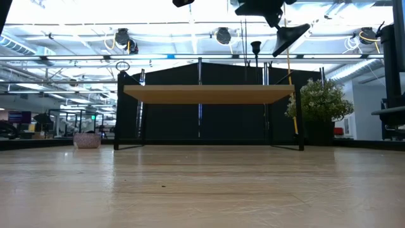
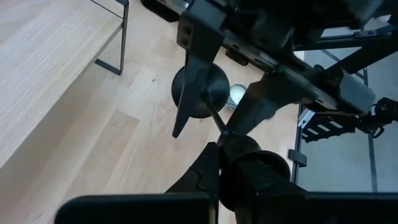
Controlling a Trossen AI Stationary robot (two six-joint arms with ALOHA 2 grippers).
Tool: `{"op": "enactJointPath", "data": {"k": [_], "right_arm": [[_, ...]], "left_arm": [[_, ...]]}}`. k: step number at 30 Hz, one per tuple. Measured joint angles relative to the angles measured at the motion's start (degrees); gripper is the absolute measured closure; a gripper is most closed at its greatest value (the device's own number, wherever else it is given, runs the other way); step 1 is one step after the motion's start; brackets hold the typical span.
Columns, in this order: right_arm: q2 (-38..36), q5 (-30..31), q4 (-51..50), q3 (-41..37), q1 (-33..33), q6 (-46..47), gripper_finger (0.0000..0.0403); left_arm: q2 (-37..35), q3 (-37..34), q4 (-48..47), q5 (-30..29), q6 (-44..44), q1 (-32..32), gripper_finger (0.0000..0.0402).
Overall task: Pick & Place candle stick holders
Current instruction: Put the left black candle holder on the shelf
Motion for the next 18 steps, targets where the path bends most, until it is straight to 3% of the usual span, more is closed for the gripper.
{"op": "enactJointPath", "data": {"k": [14,18], "right_arm": [[-0.1,-0.2,0.7,0.0,0.0,0.0,0.0321],[-0.1,-0.3,0.4,0.0,0.0,0.0,0.0354]], "left_arm": [[0.6,0.0,-0.4,-0.1,0.0,0.0,0.0389],[1.5,0.0,0.1,-0.1,0.0,0.0,0.0389]]}}
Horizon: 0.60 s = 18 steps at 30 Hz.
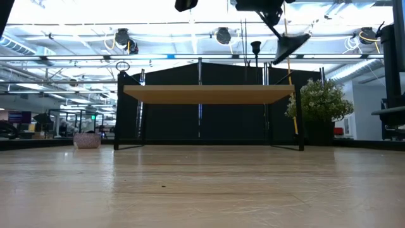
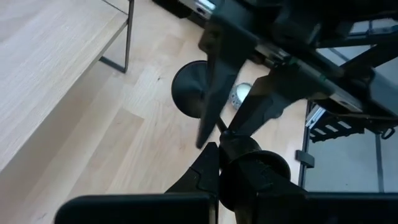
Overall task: Pick & Place candle stick holders
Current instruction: Put the left black candle holder on the shelf
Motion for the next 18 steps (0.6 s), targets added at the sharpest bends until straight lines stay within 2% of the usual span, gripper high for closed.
{"op": "enactJointPath", "data": {"k": [4,12,14,18], "right_arm": [[0.0,-0.5,-0.4,-0.1,0.0,-1.1,0.039],[0.0,-0.2,-1.0,-0.1,0.0,-0.6,0.0392],[0.0,0.0,-1.0,-0.1,0.0,0.0,0.0393],[0.0,0.4,-1.3,-0.1,0.0,0.5,0.0394]], "left_arm": [[0.3,0.0,0.1,1.0,0.0,0.0,0.0389],[0.4,0.0,0.2,1.0,0.0,0.1,0.0386],[0.4,0.0,0.2,0.5,0.0,0.1,0.0367],[-0.1,0.0,0.4,0.0,0.5,0.1,0.0303]]}}
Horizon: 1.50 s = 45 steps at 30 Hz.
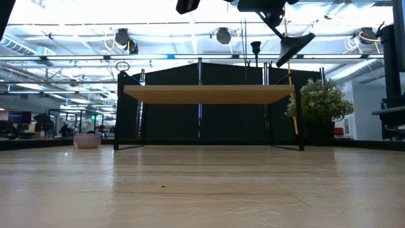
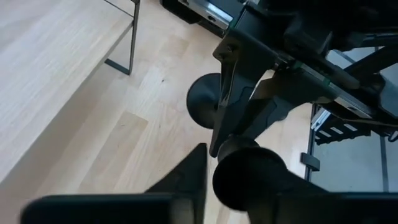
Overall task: Pick & Place candle stick holders
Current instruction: Put the left black candle holder on the shelf
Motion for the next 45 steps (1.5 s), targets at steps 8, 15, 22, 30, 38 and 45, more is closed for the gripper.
{"op": "enactJointPath", "data": {"k": [8,15,22,30,38,45], "right_arm": [[-0.5,3.7,-1.2,0.0,-0.1,0.6,0.0394],[-4.9,12.0,-0.8,0.0,-0.2,-0.7,0.0394],[-10.8,27.2,7.8,0.0,-0.2,-10.6,0.0395],[-12.2,30.0,27.8,-6.8,-3.4,-20.3,0.0395],[-12.5,30.0,41.3,-17.3,-8.6,-18.8,0.0395],[-12.5,30.0,49.4,-24.2,-11.8,-13.8,0.0395]], "left_arm": [[-3.7,0.0,-0.6,0.5,0.9,0.9,0.0202],[-9.8,0.0,-7.4,-3.5,1.0,1.5,0.0173],[-13.9,0.0,-21.7,-19.4,0.5,-0.8,0.0172],[-16.6,-5.6,-26.8,-27.2,-2.8,-4.0,0.0172],[-27.2,-22.8,-16.3,-27.3,-7.3,-4.5,0.0172],[-40.5,-37.5,-3.5,-29.9,-6.2,-4.8,0.0172]]}}
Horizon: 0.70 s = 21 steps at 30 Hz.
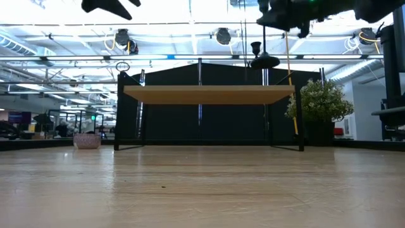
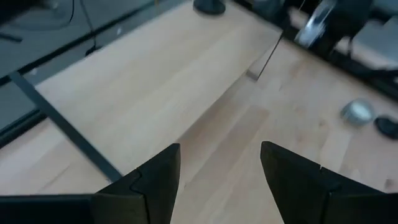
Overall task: Pick & Place candle stick holders
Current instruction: Put the left black candle holder on the shelf
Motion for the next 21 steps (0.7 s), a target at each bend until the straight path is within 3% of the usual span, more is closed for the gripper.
{"op": "enactJointPath", "data": {"k": [11,21], "right_arm": [[0.3,-0.1,0.1,-2.1,-2.5,2.5,0.0395],[0.6,0.1,-2.6,-2.2,-3.1,3.1,0.0394]], "left_arm": [[-20.1,-19.4,17.2,-1.7,6.0,0.0,0.0172],[-35.0,-26.9,19.8,-3.7,8.3,0.1,0.0172]]}}
